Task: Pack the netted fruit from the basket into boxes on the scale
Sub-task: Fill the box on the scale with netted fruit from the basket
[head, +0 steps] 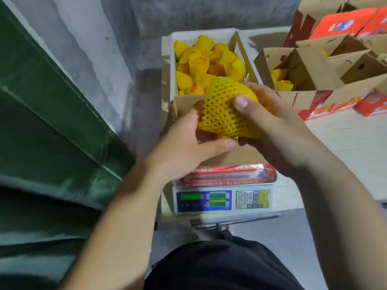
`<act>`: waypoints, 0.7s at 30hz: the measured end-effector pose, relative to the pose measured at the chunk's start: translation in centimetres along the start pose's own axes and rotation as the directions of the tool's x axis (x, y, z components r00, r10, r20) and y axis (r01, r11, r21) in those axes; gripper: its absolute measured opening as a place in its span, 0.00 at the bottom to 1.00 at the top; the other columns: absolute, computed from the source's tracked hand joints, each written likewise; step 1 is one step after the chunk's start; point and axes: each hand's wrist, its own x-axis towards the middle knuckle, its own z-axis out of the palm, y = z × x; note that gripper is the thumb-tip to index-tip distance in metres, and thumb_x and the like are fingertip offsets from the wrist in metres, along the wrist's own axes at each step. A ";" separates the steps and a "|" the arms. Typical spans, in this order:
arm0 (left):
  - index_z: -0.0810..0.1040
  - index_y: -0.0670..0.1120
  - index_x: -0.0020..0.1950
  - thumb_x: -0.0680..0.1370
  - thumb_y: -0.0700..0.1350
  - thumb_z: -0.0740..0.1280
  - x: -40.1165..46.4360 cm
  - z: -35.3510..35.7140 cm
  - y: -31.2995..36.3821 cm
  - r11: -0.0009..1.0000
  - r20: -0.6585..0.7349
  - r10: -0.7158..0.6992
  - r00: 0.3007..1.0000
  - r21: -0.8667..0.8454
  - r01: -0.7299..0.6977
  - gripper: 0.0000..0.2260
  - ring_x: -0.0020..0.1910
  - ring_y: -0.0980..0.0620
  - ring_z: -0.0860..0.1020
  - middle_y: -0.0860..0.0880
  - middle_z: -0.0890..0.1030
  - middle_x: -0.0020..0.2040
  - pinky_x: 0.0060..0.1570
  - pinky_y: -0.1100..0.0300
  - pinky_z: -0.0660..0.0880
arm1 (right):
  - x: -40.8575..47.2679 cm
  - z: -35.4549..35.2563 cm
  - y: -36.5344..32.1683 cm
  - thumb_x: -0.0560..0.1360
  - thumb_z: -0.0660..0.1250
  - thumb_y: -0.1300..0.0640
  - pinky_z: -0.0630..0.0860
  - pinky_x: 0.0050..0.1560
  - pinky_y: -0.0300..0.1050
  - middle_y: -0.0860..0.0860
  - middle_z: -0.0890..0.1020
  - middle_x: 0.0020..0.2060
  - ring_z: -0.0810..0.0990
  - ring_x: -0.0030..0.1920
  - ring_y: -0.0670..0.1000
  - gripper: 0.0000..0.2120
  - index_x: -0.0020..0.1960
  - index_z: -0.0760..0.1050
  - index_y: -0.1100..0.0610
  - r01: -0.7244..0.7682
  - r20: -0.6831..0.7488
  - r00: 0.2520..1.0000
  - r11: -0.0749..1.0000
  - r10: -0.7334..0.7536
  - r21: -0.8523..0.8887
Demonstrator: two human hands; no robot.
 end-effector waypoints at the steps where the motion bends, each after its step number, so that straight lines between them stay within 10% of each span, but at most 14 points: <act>1: 0.69 0.54 0.78 0.72 0.58 0.79 -0.7 0.3 -0.3 1.000 -0.028 0.014 0.999 0.013 -0.014 0.37 0.70 0.47 0.79 0.51 0.80 0.70 0.69 0.39 0.74 | -0.5 0.9 0.1 0.72 0.74 0.37 0.80 0.42 0.42 0.44 0.85 0.56 0.86 0.55 0.50 0.28 0.69 0.74 0.45 0.006 -0.004 1.000 0.999 -0.006 -0.054; 14: 0.78 0.55 0.70 0.80 0.57 0.73 -6.3 -0.8 -3.6 0.980 -0.177 0.094 0.980 -0.154 -0.122 0.19 0.62 0.46 0.84 0.50 0.84 0.64 0.62 0.38 0.79 | -4.3 5.2 1.1 0.72 0.77 0.45 0.84 0.53 0.52 0.51 0.83 0.59 0.85 0.58 0.54 0.26 0.67 0.74 0.50 -0.033 0.026 0.999 0.999 0.033 0.013; 21: 0.83 0.58 0.56 0.80 0.63 0.68 -8.3 -0.4 -2.5 0.962 -0.395 0.219 0.892 -0.067 -0.266 0.12 0.49 0.62 0.84 0.59 0.87 0.50 0.47 0.67 0.78 | -5.5 5.2 1.3 0.72 0.77 0.60 0.81 0.60 0.47 0.47 0.77 0.65 0.80 0.66 0.49 0.37 0.76 0.64 0.52 0.119 0.273 0.957 0.990 -0.094 -0.075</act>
